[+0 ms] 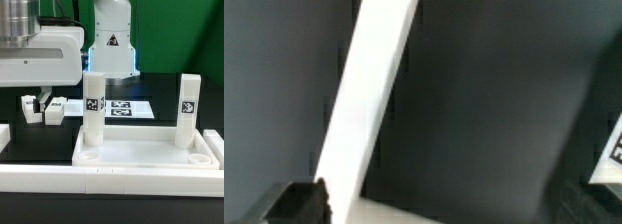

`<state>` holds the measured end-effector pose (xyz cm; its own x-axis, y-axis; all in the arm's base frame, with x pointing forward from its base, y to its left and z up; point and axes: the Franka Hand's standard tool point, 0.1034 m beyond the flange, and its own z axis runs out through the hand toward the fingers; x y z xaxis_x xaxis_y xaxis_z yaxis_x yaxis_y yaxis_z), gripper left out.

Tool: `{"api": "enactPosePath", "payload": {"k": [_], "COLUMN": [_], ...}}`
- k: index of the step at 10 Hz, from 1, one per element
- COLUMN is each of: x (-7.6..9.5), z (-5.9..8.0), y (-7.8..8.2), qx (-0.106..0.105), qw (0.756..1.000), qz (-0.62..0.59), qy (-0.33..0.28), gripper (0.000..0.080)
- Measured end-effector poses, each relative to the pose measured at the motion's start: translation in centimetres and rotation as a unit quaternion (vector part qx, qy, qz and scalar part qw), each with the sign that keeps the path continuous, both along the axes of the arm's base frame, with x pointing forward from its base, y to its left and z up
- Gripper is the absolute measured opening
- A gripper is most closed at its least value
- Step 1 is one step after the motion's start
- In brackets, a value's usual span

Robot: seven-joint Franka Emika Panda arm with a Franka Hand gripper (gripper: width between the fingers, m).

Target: Assemble desk

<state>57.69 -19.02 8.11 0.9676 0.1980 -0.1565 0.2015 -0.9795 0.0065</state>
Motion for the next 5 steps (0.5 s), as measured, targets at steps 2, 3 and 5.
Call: {"api": "enactPosePath", "payload": {"k": [2, 3, 5], "x": [-3.0, -4.2, -4.5], "z": [-0.8, -1.2, -1.4], "y": [-1.2, -1.3, -1.2], "qx": [0.012, 0.021, 0.023], "qw": [0.999, 0.998, 0.998], "qz": [-0.026, -0.039, -0.041], "qy": [0.033, 0.043, 0.045], "gripper": [0.0649, 0.0649, 0.0649]}}
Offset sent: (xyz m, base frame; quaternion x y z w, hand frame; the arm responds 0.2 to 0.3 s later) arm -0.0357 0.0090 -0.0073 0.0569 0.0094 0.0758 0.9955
